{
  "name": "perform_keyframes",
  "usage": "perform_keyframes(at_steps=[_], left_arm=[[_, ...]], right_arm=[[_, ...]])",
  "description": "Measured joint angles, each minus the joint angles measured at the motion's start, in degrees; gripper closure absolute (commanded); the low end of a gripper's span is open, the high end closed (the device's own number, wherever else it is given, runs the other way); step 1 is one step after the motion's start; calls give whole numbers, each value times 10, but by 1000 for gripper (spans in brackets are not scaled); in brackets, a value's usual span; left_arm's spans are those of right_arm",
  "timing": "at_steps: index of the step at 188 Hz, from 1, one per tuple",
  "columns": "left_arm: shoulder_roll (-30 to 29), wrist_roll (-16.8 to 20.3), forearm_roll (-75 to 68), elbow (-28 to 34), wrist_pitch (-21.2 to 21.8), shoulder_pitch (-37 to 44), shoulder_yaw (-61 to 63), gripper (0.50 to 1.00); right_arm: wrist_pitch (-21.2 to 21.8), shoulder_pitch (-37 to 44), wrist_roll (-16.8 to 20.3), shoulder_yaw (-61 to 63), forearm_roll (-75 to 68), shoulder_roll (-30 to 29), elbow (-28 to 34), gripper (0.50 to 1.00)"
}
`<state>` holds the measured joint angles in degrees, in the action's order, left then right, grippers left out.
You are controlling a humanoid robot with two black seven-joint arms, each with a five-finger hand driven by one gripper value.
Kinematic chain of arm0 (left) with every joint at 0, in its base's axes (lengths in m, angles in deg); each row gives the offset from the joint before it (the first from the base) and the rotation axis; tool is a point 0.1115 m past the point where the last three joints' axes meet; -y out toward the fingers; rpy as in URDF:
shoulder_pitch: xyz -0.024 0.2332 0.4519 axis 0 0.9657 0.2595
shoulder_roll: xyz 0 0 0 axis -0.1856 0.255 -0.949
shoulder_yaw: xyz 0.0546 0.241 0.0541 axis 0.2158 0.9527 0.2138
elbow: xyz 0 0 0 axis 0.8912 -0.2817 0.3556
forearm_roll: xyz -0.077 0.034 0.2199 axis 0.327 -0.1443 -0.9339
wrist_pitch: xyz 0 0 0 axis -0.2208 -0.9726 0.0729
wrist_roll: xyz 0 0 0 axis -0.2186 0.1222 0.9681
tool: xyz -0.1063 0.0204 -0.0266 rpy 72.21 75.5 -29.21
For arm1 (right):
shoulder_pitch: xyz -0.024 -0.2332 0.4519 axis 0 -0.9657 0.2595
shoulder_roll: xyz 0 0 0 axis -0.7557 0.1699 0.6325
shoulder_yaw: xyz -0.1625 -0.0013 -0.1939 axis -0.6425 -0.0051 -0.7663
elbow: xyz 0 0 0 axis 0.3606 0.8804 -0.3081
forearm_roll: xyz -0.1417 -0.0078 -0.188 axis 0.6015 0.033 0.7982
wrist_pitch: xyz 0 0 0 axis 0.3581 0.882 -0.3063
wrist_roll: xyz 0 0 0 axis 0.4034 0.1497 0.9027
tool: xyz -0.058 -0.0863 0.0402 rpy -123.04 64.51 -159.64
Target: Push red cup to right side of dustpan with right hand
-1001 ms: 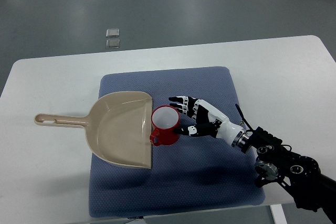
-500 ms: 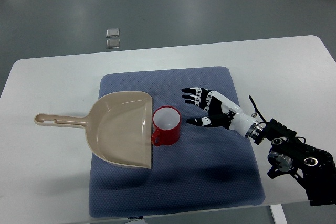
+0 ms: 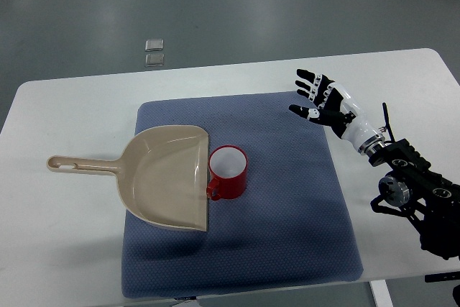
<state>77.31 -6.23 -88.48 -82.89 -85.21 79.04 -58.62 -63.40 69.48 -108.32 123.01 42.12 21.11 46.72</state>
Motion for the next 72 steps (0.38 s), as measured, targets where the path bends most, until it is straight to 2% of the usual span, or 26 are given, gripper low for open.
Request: perform_keyframes(at_steps=[26, 46, 72], left_arm=[[0, 0, 0, 0, 0, 0, 0, 500], [0, 0, 0, 0, 0, 0, 0, 500], [0, 0, 0, 0, 0, 0, 0, 500]], right_arm=[[-64, 1, 39, 2, -38, -2, -1, 568], [-119, 0, 47, 3, -56, -6, 6, 566], [-134, -2, 46, 3, -60, -8, 8, 566]])
